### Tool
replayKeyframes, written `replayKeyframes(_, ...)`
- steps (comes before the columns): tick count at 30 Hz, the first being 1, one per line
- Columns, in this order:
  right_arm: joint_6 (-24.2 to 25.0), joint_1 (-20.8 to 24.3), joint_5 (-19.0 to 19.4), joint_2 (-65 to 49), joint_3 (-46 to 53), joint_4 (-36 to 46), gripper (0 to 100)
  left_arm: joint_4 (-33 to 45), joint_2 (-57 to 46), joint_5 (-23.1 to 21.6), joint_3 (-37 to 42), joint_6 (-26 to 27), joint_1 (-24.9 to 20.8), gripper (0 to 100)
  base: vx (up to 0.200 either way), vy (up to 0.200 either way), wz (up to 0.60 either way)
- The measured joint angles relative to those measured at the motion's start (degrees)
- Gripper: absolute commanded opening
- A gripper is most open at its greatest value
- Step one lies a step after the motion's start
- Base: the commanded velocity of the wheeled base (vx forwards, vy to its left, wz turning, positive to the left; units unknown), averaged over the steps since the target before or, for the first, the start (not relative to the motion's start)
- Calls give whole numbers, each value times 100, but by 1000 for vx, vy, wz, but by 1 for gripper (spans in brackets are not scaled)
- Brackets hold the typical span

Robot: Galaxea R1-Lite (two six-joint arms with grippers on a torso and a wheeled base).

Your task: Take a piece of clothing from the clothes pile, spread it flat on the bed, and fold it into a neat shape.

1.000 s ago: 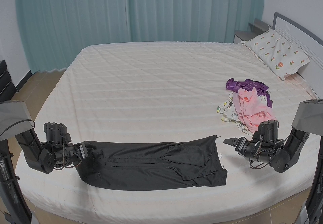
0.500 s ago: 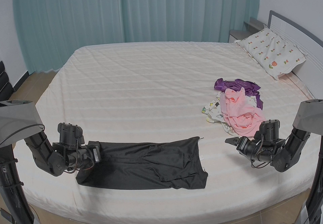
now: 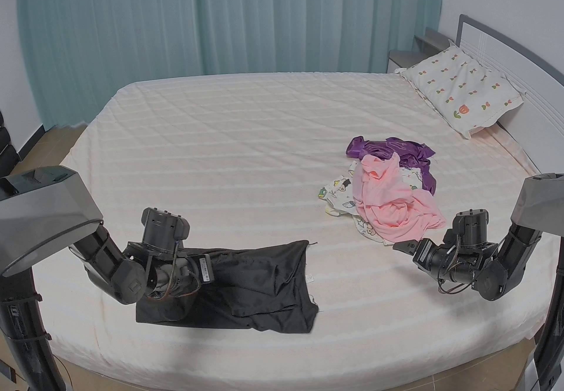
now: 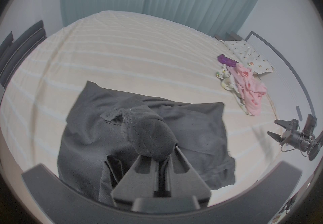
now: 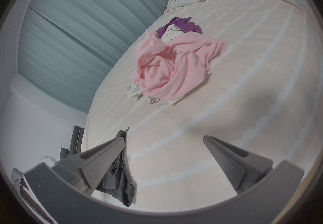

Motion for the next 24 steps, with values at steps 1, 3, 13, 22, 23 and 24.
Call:
replayKeyframes(1,0,0,-1,2,0,2,100,74,1,6,-84,-60,-76,0,0,-200,0)
replayKeyframes(3,-6,0,-1,5,4,2,100,197,6,22,-257,-119,-188,0,0,-200,0)
replayKeyframes(13,-17,5,-1,20,2,2,100,674,221,107,-916,-350,-714,0,0,-140,0)
replayKeyframes(22,-17,-2,-4,30,4,2,100,666,835,627,-1566,-856,-833,100,0,0,0)
replayKeyframes(23,-17,-4,-9,30,4,0,100,685,883,630,-1586,-917,-844,100,0,0,0)
replayKeyframes(24,-17,0,-4,33,4,0,100,707,919,633,-1597,-946,-856,100,0,0,0)
